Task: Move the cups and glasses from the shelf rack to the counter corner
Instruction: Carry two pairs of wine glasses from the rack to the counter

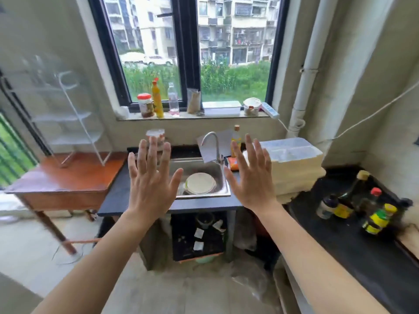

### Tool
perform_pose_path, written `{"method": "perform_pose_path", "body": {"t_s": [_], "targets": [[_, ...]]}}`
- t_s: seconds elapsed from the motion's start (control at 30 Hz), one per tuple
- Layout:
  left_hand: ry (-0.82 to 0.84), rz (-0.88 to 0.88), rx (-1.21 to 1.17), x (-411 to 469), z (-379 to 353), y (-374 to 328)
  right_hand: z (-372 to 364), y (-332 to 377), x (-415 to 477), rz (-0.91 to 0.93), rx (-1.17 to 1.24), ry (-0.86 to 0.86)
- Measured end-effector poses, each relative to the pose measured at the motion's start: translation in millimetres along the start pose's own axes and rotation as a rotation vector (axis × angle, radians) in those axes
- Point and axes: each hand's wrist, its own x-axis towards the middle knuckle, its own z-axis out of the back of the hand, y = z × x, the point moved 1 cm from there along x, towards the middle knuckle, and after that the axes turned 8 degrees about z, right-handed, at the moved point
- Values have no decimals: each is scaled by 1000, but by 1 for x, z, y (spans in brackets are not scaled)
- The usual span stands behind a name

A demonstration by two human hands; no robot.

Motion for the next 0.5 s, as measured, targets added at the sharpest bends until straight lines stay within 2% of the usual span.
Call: {"method": "perform_pose_path", "body": {"t_s": [0.2, 0.5], "targets": [[24, 242, 124, 3, 2, 126, -107, 86, 78, 149, 136, 48], [-4, 433, 349, 49, -23, 288, -269, 189, 204, 345, 330, 69]]}}
